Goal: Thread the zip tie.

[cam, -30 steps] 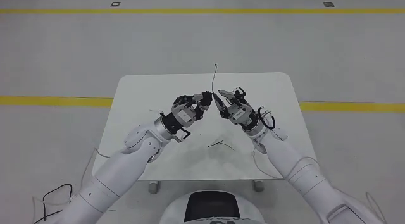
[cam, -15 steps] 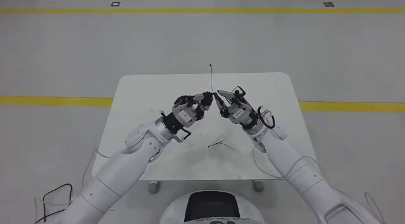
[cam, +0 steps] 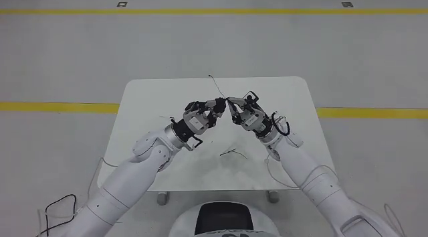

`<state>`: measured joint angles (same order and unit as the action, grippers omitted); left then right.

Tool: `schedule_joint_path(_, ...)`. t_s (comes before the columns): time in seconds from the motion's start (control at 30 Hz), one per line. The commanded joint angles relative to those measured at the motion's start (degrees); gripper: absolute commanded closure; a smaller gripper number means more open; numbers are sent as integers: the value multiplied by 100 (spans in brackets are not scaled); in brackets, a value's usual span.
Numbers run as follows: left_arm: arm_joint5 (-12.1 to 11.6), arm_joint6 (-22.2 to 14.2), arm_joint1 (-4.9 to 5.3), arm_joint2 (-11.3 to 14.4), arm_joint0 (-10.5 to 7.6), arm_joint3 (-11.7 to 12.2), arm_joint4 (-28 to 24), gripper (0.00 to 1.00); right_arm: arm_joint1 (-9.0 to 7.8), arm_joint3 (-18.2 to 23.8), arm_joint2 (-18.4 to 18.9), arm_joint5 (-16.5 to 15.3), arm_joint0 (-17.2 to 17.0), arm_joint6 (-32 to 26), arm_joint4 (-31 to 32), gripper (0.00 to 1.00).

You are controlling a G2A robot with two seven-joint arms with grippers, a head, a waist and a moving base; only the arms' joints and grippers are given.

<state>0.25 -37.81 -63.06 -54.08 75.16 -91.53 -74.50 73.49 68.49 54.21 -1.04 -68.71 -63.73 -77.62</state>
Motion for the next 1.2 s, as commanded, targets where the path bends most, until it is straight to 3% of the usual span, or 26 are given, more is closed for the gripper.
schedule_joint_path(0.0,11,0,-8,-13,7,0,15,100,10,-2,19,13,-5,-2,30,100)
schedule_joint_path(1.17,90,-38,-110,-301,193,-71,179,100,104,113,318,262,-221,6,667,100)
